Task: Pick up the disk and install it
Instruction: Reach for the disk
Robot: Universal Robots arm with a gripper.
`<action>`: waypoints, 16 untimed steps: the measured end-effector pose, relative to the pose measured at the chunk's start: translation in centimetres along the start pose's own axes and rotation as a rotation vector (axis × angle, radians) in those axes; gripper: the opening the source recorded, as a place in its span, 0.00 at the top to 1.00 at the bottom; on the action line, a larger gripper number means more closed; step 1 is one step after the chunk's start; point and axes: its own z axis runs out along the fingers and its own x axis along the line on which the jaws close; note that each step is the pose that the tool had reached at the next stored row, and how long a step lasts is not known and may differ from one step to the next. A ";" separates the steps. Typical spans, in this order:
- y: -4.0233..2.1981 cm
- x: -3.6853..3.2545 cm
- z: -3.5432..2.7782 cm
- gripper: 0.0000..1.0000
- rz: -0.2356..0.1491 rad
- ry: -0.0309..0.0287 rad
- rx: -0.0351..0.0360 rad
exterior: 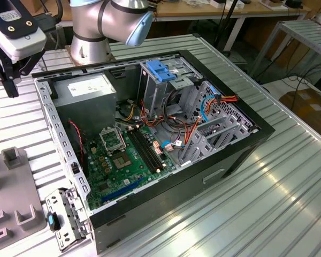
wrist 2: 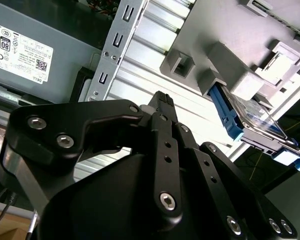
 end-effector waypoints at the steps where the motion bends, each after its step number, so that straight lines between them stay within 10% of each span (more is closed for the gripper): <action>1: 0.00 0.04 0.00 0.89 0.000 0.0000 0.0000; 16: -0.06 0.74 0.00 0.89 0.000 0.0000 0.0000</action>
